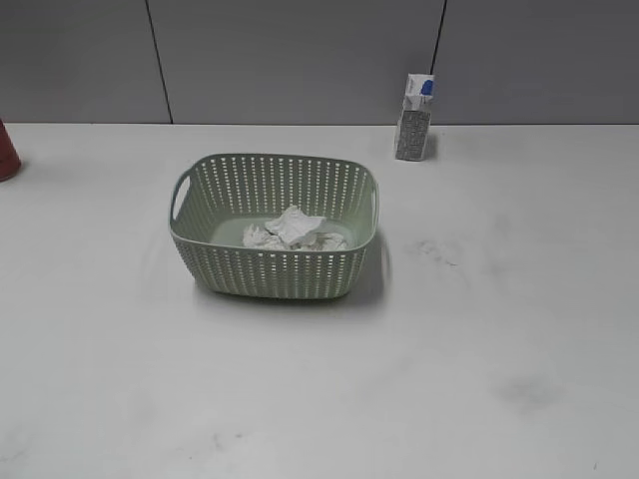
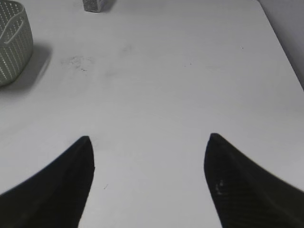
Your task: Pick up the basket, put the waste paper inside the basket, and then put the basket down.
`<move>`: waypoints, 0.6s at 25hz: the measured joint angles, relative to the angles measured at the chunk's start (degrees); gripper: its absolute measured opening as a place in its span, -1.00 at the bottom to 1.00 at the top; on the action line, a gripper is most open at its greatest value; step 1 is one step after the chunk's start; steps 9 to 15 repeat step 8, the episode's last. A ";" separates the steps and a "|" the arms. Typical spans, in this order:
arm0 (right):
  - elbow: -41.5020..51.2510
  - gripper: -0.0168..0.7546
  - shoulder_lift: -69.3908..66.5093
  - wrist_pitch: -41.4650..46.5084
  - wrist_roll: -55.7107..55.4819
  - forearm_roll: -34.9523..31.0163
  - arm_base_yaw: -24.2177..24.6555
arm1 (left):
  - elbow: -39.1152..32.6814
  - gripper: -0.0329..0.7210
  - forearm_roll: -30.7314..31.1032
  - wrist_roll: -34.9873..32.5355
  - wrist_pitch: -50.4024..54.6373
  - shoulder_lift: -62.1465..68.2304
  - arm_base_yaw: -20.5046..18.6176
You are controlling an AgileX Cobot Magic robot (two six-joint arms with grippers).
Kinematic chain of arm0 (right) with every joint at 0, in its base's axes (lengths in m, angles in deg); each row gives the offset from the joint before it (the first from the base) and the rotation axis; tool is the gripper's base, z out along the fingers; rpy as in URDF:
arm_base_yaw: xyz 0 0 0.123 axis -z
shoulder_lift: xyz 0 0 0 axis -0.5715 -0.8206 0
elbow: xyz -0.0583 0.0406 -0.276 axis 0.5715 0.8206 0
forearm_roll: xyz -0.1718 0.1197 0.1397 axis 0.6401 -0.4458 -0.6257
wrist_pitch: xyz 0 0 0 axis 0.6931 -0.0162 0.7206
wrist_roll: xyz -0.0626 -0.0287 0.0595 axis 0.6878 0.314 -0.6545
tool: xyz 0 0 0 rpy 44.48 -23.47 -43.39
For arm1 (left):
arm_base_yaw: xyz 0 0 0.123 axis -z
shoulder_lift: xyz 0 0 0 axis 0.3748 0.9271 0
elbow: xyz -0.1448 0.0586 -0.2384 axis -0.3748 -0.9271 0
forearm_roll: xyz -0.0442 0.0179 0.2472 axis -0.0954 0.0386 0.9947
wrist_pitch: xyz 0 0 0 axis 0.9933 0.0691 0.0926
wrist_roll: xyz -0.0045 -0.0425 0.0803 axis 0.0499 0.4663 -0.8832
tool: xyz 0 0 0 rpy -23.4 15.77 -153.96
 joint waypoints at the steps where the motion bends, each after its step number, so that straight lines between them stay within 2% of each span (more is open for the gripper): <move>1: 0.00 0.54 0.00 0.00 0.00 0.00 0.00 | 0.00 0.62 0.00 0.18 0.00 -0.80 0.00; 8: 0.00 0.54 0.00 0.00 -0.06 0.00 0.00 | -0.05 0.47 0.05 0.66 0.06 -7.22 0.00; 15: 0.00 0.54 0.00 0.00 -0.06 0.00 0.00 | -0.05 0.47 0.05 0.66 0.06 -7.22 0.00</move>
